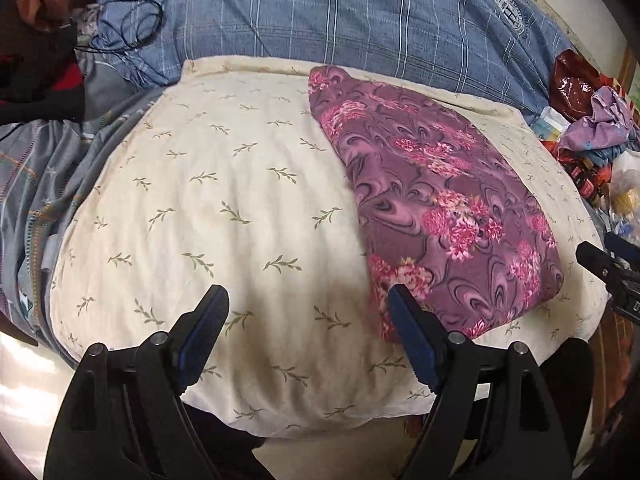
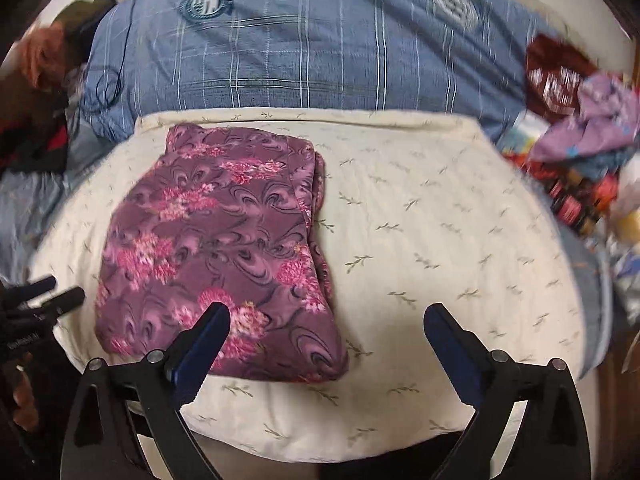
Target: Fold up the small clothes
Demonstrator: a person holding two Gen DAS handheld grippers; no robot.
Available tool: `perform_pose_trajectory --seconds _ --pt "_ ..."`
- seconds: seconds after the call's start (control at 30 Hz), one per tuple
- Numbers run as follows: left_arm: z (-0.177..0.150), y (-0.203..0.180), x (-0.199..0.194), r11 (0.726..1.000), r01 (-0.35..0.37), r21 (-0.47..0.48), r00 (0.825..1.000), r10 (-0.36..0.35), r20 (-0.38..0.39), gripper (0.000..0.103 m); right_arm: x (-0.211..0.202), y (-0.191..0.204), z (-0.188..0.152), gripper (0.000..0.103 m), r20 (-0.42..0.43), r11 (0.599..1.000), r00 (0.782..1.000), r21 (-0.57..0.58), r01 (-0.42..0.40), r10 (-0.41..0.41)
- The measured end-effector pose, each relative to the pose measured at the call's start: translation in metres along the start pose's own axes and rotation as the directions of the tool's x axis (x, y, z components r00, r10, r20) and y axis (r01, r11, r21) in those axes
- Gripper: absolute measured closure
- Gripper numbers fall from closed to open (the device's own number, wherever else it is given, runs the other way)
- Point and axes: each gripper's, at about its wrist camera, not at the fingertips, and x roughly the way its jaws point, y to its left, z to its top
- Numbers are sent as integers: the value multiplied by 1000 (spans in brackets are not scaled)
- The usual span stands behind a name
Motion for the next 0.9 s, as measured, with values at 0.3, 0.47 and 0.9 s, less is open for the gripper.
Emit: perform_pose_trajectory --seconds 0.3,0.47,0.9 --pt "-10 -17 -13 996 -5 87 1000 2 29 21 -11 2 -7 3 23 1000 1000 -1 -7 7" --pt "-15 -25 -17 994 14 110 999 -17 28 21 -13 1 -14 3 16 1000 1000 7 20 -20" --pt "-13 -48 -34 985 83 151 993 -95 76 21 -14 -4 -14 3 23 998 998 16 56 -57"
